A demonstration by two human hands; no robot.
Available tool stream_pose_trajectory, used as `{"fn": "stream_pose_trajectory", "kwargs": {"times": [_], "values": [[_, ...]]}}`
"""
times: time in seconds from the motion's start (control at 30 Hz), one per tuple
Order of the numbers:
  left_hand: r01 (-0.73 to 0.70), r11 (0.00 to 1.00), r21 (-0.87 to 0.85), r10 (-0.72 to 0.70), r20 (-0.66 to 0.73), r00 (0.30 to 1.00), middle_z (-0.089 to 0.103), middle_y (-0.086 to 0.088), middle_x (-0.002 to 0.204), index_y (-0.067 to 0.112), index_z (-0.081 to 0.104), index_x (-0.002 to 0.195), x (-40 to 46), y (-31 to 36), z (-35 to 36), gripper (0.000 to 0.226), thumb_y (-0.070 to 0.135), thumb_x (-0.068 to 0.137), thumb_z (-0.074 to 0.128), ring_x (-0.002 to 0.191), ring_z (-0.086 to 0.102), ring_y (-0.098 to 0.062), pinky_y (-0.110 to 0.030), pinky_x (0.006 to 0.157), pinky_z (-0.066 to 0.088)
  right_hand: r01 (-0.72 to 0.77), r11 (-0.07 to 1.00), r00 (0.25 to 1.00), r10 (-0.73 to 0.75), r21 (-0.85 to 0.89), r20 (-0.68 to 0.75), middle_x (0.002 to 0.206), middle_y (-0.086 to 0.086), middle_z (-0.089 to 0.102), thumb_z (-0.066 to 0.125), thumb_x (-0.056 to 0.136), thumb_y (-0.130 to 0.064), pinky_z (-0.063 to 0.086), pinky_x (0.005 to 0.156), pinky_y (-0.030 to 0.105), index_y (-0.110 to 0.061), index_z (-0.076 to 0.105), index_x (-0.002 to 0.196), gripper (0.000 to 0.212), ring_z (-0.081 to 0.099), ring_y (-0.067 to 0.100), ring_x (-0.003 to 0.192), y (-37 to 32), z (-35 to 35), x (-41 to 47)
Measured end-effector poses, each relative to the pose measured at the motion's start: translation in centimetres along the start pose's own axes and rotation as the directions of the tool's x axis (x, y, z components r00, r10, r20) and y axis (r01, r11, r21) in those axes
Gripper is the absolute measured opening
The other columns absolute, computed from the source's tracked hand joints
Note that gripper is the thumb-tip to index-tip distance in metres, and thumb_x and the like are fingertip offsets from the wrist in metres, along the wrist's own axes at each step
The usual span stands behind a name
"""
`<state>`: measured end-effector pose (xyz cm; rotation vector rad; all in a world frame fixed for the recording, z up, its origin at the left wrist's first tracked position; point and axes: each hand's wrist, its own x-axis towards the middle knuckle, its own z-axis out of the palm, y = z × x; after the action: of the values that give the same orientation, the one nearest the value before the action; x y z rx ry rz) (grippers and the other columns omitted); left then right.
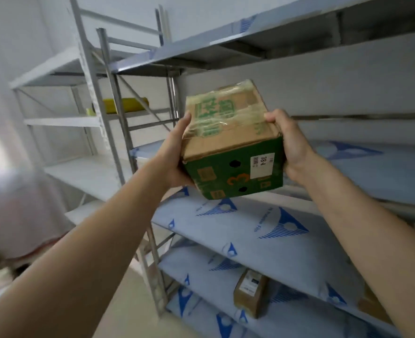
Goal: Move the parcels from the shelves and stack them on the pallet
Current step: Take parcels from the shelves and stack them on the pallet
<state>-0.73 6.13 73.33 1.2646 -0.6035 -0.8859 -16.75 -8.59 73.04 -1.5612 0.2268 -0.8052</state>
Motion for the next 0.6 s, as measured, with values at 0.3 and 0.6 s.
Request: {"fn": "stream_pose_trajectory", "kwargs": {"times": [0.3, 0.6], "values": [[0.088, 0.996, -0.03, -0.092, -0.458, 0.884, 0.075, -0.014, 0.1, 0.017, 0.062, 0.118, -15.2, -2.7, -23.3, 0.057, 0.065, 0.087, 0.054, 0.101, 0.067, -0.036, -0.061, 0.096, 0.045, -0.335, 0.942, 0.862, 0.298, 0.019, 0.411, 0.101, 0.01, 0.073, 0.041, 0.096, -0.049, 0.049, 0.081, 0.037, -0.015, 0.064, 0.12, 0.047, 0.068, 0.025, 0.088, 6.4, 25.4, -1.2], [0.151, 0.919, -0.365, -0.371, -0.665, 0.649, 0.066, -0.016, 0.115, 0.016, 0.058, 0.115, -24.8, -10.7, -42.1, 0.053, 0.061, 0.087, 0.058, 0.109, 0.059, -0.039, -0.063, 0.105, 0.036, -0.626, 0.748, 0.492, 0.599, -0.221, 0.631, 0.109, 0.014, 0.072, 0.062, 0.089, -0.042, 0.047, 0.096, 0.042, -0.011, 0.06, 0.123, 0.046, 0.067, 0.029, 0.094, 17.4, 47.1, -2.2]]}}
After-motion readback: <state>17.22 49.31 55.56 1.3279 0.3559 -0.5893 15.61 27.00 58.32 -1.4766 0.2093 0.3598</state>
